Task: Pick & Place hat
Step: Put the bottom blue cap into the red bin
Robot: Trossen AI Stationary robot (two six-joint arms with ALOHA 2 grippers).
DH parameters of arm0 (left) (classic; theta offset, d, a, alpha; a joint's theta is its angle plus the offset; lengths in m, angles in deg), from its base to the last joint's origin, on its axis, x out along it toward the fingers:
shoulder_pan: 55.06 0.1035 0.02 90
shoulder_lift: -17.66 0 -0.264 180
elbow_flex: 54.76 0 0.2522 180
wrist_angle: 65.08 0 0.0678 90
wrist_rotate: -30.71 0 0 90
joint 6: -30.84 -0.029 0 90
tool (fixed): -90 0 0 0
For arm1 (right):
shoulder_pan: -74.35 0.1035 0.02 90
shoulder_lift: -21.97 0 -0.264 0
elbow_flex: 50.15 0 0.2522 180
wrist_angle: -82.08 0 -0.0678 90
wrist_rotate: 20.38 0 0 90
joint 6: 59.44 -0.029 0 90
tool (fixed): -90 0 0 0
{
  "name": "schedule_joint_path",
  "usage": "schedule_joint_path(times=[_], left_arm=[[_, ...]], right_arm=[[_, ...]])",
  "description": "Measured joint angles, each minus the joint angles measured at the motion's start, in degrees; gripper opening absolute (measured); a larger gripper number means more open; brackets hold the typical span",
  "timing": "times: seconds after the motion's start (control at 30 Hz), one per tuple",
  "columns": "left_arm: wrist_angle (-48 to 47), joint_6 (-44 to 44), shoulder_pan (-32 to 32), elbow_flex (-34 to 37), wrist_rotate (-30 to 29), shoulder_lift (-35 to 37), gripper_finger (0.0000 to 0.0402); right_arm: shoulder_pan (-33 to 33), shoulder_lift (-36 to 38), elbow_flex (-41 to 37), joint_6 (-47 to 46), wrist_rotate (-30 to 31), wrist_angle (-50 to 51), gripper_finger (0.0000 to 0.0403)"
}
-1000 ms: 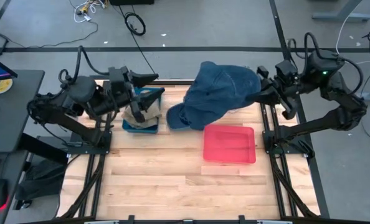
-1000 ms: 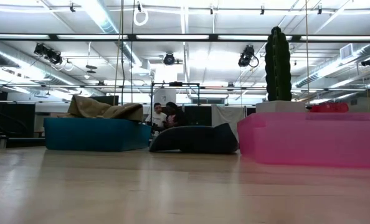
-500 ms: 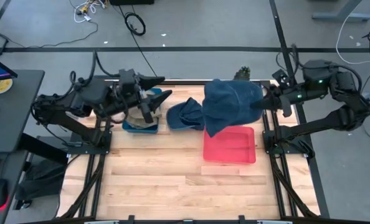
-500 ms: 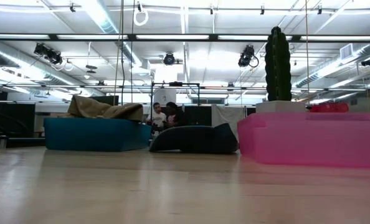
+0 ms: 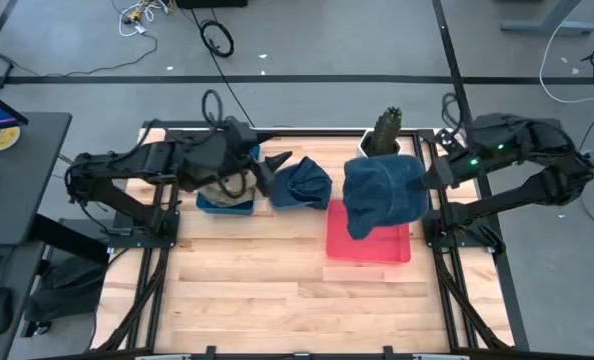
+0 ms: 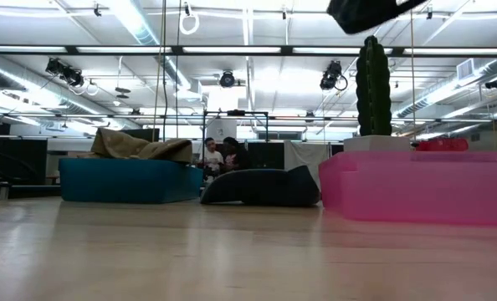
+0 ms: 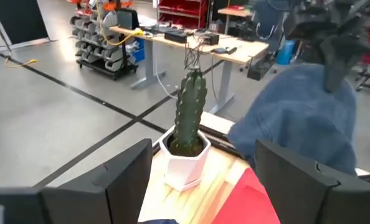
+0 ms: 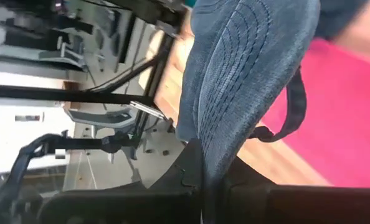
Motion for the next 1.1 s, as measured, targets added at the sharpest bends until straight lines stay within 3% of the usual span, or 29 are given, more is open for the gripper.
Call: schedule_joint_path(times=[0.23, 0.7, 1.1], left_arm=[[-1.63, 0.01, 1.38, 0.04, 0.04, -2.89, 0.0287], [-6.45, -1.25, 2.33, 0.04, 0.07, -5.29, 0.0287], [-7.27, -0.86, 2.26, 0.04, 0.10, -5.25, 0.0287]], right_arm=[[3.63, 3.85, -13.32, -8.63, -0.77, -7.75, 0.0004], [4.39, 15.98, -39.75, -24.69, -4.74, -24.72, 0.0004], [4.35, 24.47, -51.22, -30.90, -1.96, -26.59, 0.0004]])
